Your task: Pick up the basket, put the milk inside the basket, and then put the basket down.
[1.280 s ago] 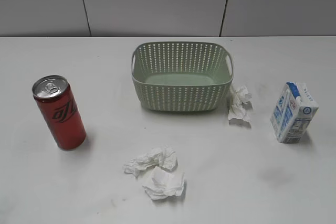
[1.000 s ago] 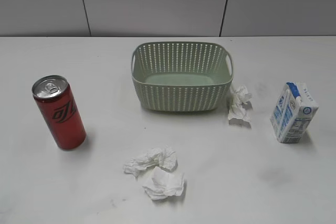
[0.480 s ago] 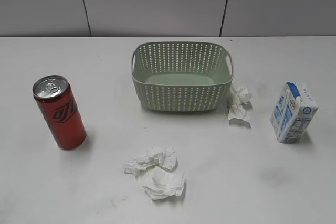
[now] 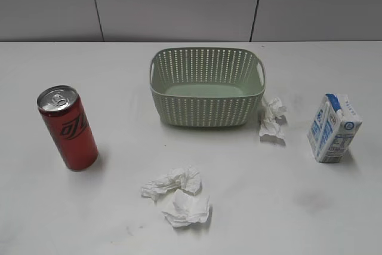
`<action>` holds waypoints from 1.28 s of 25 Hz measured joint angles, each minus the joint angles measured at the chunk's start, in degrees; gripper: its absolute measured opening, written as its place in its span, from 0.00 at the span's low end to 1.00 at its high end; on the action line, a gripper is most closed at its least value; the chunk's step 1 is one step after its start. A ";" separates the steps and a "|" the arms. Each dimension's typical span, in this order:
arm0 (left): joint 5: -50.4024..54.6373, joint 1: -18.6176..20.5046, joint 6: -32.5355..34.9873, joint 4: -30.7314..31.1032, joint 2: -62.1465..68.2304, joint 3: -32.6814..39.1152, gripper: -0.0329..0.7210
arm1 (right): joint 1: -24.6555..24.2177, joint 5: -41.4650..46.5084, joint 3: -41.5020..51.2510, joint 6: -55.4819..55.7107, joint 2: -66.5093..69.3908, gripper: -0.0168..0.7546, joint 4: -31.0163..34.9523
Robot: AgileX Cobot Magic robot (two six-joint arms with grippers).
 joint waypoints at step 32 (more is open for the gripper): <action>-22.69 -10.13 0.20 -2.13 57.18 -24.21 0.79 | 0.00 0.00 0.00 0.05 0.00 0.76 0.06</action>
